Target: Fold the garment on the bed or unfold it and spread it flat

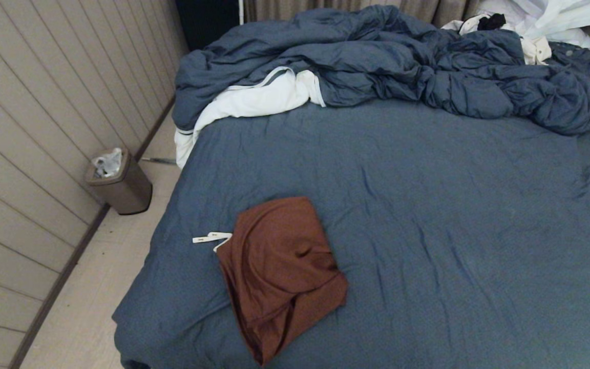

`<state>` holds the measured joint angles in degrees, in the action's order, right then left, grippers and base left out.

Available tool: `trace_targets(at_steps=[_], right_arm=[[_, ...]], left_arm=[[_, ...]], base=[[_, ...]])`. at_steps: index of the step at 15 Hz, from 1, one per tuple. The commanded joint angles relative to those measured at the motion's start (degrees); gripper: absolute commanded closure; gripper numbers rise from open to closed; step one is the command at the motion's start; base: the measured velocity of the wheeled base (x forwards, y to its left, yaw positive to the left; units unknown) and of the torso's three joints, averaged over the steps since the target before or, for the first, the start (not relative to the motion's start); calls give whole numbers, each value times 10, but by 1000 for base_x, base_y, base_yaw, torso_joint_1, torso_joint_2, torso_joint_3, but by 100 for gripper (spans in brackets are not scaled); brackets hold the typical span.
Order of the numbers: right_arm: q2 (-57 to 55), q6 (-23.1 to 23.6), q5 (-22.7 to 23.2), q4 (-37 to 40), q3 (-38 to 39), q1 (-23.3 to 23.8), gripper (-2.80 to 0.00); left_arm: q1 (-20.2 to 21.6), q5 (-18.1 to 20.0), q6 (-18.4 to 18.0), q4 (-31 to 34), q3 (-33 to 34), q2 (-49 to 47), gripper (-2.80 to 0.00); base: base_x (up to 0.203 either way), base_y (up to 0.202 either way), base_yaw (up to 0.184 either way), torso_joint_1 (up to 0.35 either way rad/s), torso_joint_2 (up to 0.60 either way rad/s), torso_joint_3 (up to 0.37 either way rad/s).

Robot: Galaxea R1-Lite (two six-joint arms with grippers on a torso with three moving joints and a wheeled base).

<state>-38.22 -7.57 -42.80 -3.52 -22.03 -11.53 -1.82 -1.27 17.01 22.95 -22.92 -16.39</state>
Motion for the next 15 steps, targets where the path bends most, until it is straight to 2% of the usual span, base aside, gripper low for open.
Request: trace_targets(at_steps=[1, 2, 4, 6, 8, 10, 12, 13, 15], right_arm=[[122, 3, 0, -1, 57, 53, 0], [155, 7, 8, -1, 75, 63, 0], [237, 27, 55, -1, 113, 79, 0], [323, 59, 136, 1, 152, 97, 0], [379, 111, 235, 6, 186, 105, 0], [380, 144, 329, 9, 199, 108, 0], [380, 152, 441, 10, 215, 109, 0], [380, 147, 453, 37, 219, 108, 0], [380, 113, 448, 34, 220, 108, 0]], left_arm=[[14, 0, -46, 3, 41, 92, 0], [16, 2, -68, 3, 66, 113, 0], [18, 3, -82, 0, 100, 152, 0], [18, 4, -79, -18, 118, 164, 0], [18, 5, -84, -71, 142, 163, 0], [18, 4, -125, -153, 184, 163, 0], [18, 22, -192, -234, 229, 163, 0], [17, 32, -190, -230, 229, 164, 0], [17, 18, -163, -230, 229, 163, 0]], base=[[0, 0, 0, 0, 0, 0], [0, 0, 0, 0, 0, 0], [0, 0, 0, 0, 0, 0], [0, 0, 0, 0, 0, 0], [0, 0, 0, 0, 0, 0], [0, 0, 0, 0, 0, 0], [0, 0, 0, 0, 0, 0], [0, 0, 0, 0, 0, 0], [0, 0, 0, 0, 0, 0]])
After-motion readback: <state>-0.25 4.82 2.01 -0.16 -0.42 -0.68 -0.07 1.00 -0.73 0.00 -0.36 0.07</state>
